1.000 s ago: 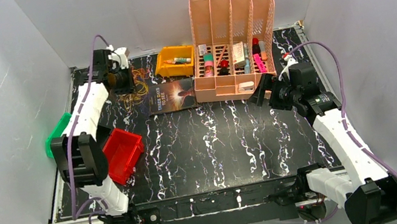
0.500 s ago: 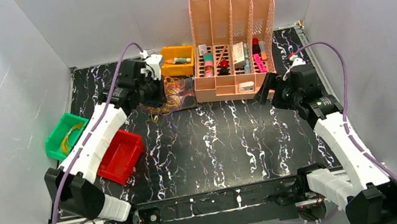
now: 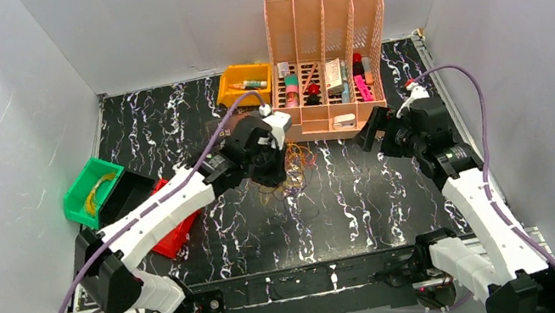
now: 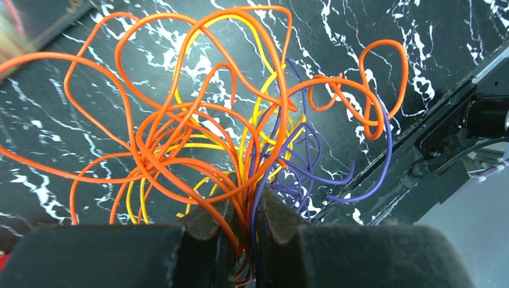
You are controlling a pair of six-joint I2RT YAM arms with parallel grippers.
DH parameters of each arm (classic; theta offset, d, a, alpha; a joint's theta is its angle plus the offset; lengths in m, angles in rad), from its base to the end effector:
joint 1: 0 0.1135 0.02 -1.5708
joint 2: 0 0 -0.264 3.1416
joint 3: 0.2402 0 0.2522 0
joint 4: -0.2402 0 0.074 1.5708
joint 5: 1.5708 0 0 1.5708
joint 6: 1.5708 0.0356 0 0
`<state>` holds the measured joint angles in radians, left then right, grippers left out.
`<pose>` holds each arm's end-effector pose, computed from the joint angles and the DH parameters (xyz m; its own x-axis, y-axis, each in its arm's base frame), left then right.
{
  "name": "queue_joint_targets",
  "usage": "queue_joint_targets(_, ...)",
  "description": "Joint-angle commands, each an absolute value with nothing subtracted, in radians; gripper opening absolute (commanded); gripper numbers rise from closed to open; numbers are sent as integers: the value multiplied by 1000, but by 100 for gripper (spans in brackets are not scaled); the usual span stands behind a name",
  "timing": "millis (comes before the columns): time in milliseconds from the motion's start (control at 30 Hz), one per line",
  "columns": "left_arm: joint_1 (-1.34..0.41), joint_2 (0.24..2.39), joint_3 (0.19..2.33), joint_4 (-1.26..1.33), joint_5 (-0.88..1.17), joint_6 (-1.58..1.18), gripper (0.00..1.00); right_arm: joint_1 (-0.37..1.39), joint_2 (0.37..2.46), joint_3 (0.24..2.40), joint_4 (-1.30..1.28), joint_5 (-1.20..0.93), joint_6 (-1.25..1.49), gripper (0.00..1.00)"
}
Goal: Untangle the cables
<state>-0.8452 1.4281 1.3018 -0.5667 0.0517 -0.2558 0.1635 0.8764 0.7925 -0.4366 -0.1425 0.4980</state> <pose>0.2092 -0.2386 0.3335 -0.6058 0.3022 -0.7359 0.6411 0.7333 -0.2266 0.1915 0.0367 0.3013 -0.5661 0.3858 -0.7285 -0.0140 0.8791 0.4765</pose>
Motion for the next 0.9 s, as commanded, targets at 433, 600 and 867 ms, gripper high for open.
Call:
queue_joint_targets(433,-884,1560,1072,-255,18,-310,21,160,804,739,-371,-171,549,98)
queue_joint_targets(600,-882,1528,1049,-244,-44,-320,55,159,795,724,-385,-92,582,98)
queue_joint_targets(867,-846,1465,1046,-254,-101,-333,82,159,777,681,-383,-33,582,98)
